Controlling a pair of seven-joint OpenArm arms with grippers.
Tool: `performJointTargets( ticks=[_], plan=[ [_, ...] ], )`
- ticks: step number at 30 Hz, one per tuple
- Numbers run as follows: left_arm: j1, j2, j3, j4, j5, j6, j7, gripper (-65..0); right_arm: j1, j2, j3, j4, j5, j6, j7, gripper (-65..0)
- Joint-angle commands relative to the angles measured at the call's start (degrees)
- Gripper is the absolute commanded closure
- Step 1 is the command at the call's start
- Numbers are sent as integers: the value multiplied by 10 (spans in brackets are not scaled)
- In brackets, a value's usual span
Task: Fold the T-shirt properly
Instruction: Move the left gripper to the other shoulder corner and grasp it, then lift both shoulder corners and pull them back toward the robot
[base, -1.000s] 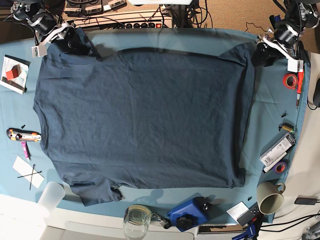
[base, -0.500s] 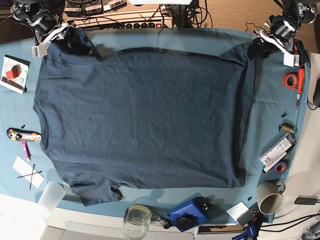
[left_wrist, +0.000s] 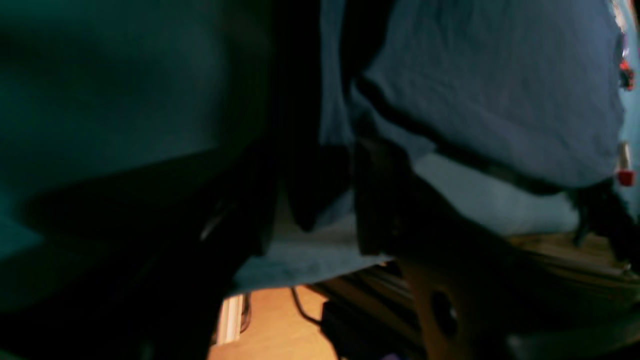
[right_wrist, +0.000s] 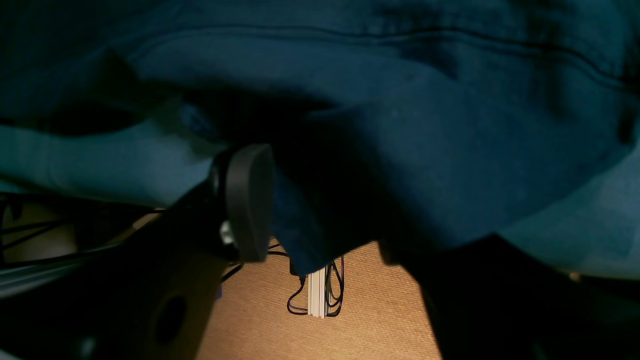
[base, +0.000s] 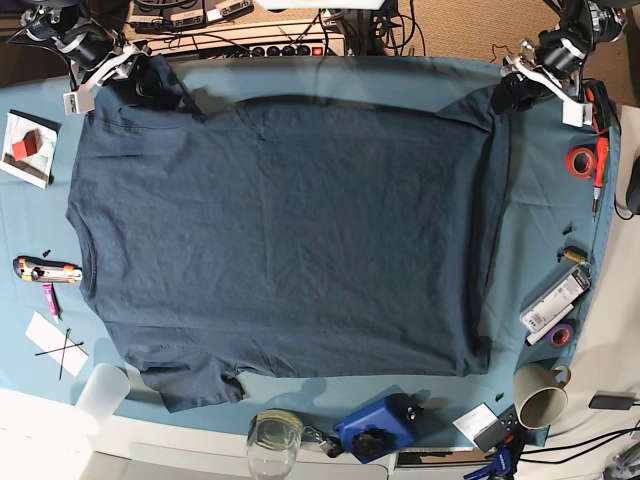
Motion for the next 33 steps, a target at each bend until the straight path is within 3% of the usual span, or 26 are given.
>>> performJointTargets(
  ticks=[1, 8, 11, 13, 17, 20, 23, 26, 27, 33],
  plan=[
    [3, -5, -3, 4, -9, -3, -2, -259, -6, 5, 1, 2, -13, -2, -22, -314],
    [-2, -2, 28, -6, -6, -3, -8, -259, -6, 5, 1, 2, -6, -2, -22, -314],
    [-5, -2, 72, -23, 49, -2, -63, -259, -6, 5, 1, 2, 0, -2, -22, -314],
    [-11, -1, 94, -25, 82, 14, -78, -259, -6, 5, 1, 2, 0, -2, -25, -314],
    [-21, 1, 99, -25, 85, 21, -74, -258, -6, 5, 1, 2, 0, -2, -27, -314],
    [-22, 5, 93, -25, 81, 57, -74, -253, -6, 5, 1, 2, 1, -2, -19, -308],
    [-23, 5, 93, -25, 81, 63, -74, -172, -6, 5, 1, 2, 9, -2, -16, -181],
    [-23, 5, 93, -25, 81, 63, -75, -39, -6, 5, 1, 2, 19, -2, -16, -21],
    [-23, 5, 93, -25, 81, 63, -74, 0, -6, 5, 1, 2, 19, -2, -16, 0],
    [-21, 7, 79, -13, 81, 63, -35, 0, -7, 5, 21, 3, 43, -2, -28, 0]
  ],
)
